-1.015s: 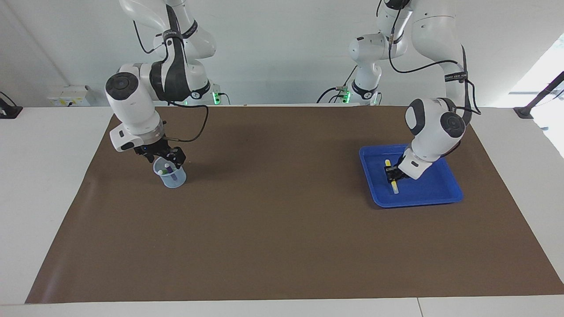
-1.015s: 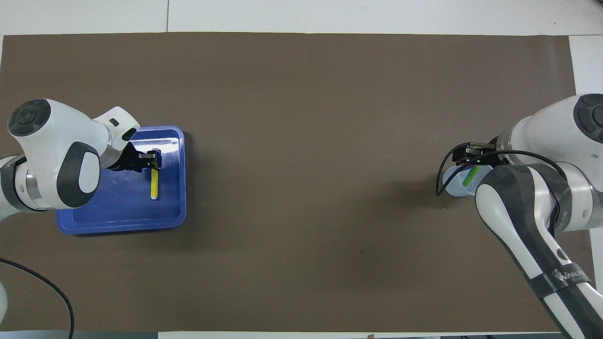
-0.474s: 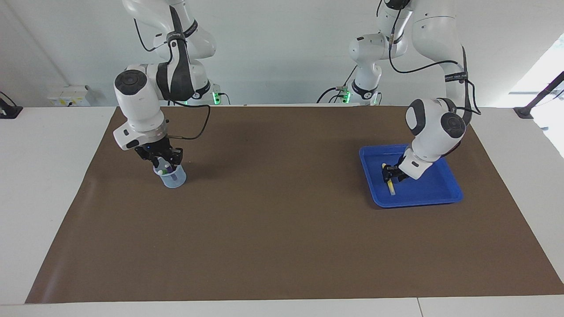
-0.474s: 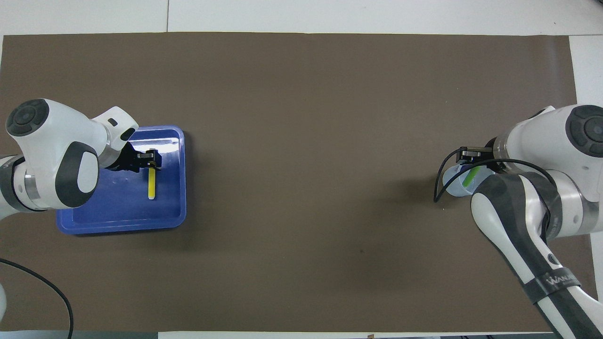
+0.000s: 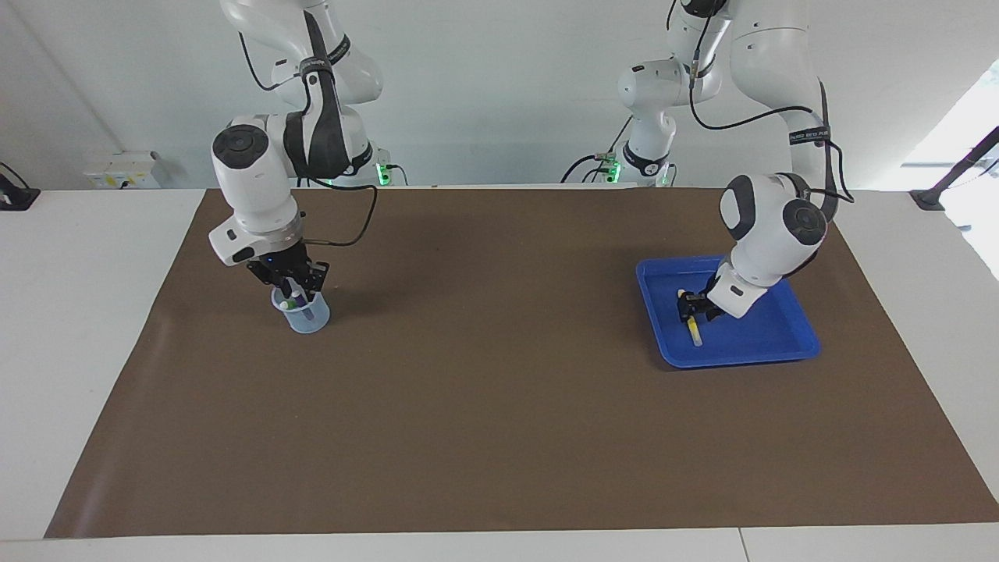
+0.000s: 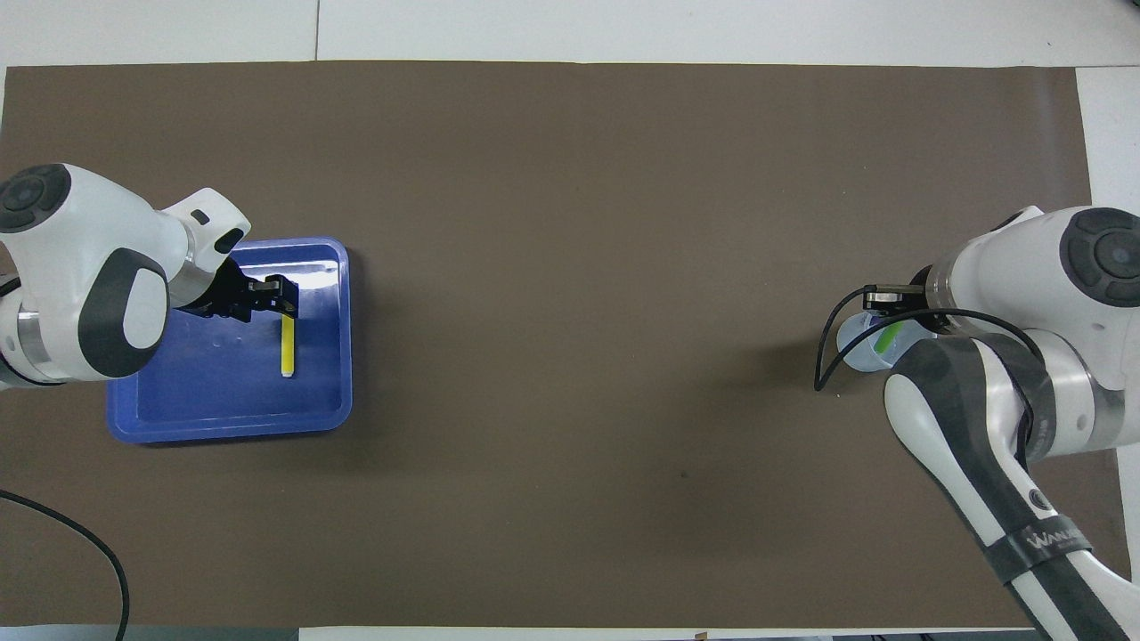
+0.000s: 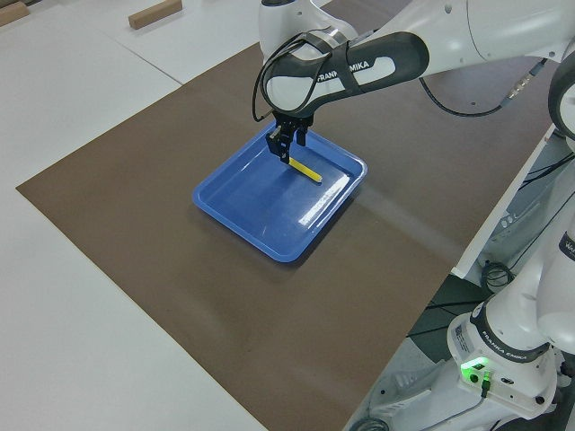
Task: Right arm passes pens to left for tray arrangement
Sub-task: 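Place the yellow pen in the tray while the right gripper grasps purple pen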
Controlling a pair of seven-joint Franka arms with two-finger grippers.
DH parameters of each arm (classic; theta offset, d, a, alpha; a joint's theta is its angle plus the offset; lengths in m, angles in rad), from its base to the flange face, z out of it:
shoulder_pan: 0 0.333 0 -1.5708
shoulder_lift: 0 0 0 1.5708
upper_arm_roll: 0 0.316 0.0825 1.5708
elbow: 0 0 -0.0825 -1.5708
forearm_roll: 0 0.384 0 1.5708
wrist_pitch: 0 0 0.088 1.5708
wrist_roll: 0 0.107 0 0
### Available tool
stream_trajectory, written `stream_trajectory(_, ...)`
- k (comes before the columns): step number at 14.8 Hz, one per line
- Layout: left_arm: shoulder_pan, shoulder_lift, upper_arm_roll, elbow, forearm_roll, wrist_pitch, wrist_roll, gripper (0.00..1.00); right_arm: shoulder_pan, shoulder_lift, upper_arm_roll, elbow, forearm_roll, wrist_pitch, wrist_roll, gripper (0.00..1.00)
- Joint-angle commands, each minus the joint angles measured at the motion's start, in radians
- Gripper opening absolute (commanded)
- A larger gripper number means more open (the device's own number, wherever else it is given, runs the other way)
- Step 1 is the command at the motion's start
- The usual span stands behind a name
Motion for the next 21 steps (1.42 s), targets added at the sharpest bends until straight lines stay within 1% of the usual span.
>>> stream_trajectory(1, 0.007, -0.026, 0.003, 0.086, 0.004, -0.134, -0.005, 0.8, -0.002, -0.028, 0.0, 0.003, -0.022, -0.007, -0.013, 0.0)
stream_trajectory(2, 0.007, -0.04, 0.008, 0.105, -0.016, -0.172, -0.007, 0.84, -0.002, -0.04, 0.0, 0.015, -0.022, -0.031, -0.013, 0.0)
stream_trajectory(4, 0.007, -0.066, 0.011, 0.145, -0.049, -0.234, -0.034, 1.0, -0.002, -0.083, 0.003, 0.024, -0.022, -0.071, -0.013, 0.0)
stream_trajectory(6, 0.007, -0.097, 0.011, 0.174, -0.066, -0.275, -0.103, 1.0, -0.002, -0.135, 0.003, 0.027, -0.018, -0.091, -0.008, 0.0)
stream_trajectory(8, 0.006, -0.158, 0.011, 0.171, -0.127, -0.291, -0.192, 1.0, -0.003, -0.175, 0.002, 0.038, -0.014, -0.108, -0.01, 0.0)
stream_trajectory(10, 0.004, -0.206, 0.011, 0.168, -0.157, -0.313, -0.291, 1.0, -0.003, -0.18, 0.005, 0.108, -0.002, -0.19, -0.007, 0.0)
stream_trajectory(11, 0.004, -0.227, 0.011, 0.169, -0.198, -0.323, -0.348, 1.0, -0.003, -0.177, 0.008, 0.151, 0.023, -0.233, -0.003, 0.0)
stream_trajectory(13, 0.004, -0.253, 0.011, 0.168, -0.262, -0.323, -0.481, 1.0, -0.002, -0.171, 0.013, 0.213, 0.139, -0.313, 0.047, 0.0)
stream_trajectory(15, 0.003, -0.281, 0.011, 0.163, -0.313, -0.32, -0.603, 1.0, -0.003, -0.154, 0.035, 0.247, 0.234, -0.336, 0.18, 0.0)
stream_trajectory(16, 0.003, -0.292, 0.011, 0.163, -0.342, -0.32, -0.634, 1.0, -0.002, -0.154, 0.046, 0.245, 0.291, -0.326, 0.249, 0.0)
stream_trajectory(18, 0.004, -0.313, 0.011, 0.163, -0.402, -0.318, -0.712, 1.0, -0.002, -0.146, 0.057, 0.244, 0.45, -0.289, 0.379, 0.0)
stream_trajectory(19, 0.004, -0.322, 0.011, 0.163, -0.427, -0.315, -0.755, 1.0, -0.002, -0.143, 0.071, 0.245, 0.503, -0.266, 0.429, 0.0)
stream_trajectory(21, -0.008, -0.336, 0.009, 0.163, -0.453, -0.306, -0.876, 0.99, -0.002, -0.14, 0.118, 0.245, 0.569, -0.211, 0.539, 0.0)
